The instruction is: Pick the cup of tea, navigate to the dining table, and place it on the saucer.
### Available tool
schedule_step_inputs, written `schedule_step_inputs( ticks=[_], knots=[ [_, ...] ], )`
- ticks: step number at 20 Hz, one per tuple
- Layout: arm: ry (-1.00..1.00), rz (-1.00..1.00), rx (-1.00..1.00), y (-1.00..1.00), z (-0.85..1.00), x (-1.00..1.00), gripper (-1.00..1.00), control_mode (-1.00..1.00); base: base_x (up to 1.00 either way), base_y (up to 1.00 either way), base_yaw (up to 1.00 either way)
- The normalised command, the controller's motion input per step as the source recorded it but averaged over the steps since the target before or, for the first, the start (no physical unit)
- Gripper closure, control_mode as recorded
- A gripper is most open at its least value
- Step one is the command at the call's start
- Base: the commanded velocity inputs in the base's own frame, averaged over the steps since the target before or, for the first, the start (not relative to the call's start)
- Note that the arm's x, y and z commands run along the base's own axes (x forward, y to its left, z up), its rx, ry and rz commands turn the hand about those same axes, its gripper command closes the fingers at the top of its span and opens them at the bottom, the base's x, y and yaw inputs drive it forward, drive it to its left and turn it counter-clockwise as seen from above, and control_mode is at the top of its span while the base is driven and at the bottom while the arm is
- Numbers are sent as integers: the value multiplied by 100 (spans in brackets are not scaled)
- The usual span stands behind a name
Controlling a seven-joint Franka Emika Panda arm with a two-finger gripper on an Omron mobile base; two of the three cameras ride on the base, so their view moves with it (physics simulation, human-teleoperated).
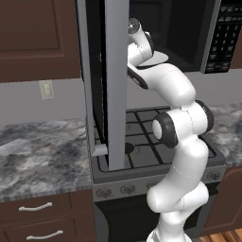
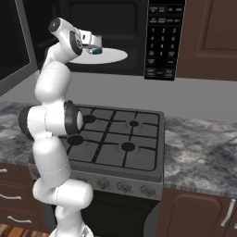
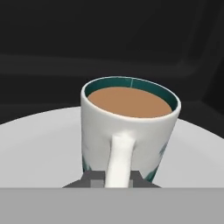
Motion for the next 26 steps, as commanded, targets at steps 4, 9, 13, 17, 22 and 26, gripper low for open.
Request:
schedule_step_inputs(
  ticks=[4, 9, 13, 17, 22, 26],
  knots=[
    [0, 0, 0, -4, 0, -28, 100, -100, 0, 0, 0],
    [-14, 0, 0, -10, -6, -64, 100, -100, 0, 0, 0],
    [-18, 0, 0, -18, -13, -73, 100, -100, 0, 0, 0],
    [-8, 0, 0, -30, -4, -89, 100, -100, 0, 0, 0],
    [-5, 0, 3, -30, 5, -97, 100, -100, 0, 0, 0],
    [0, 0, 3, -23, 40, -83, 100, -100, 0, 0, 0]
  ],
)
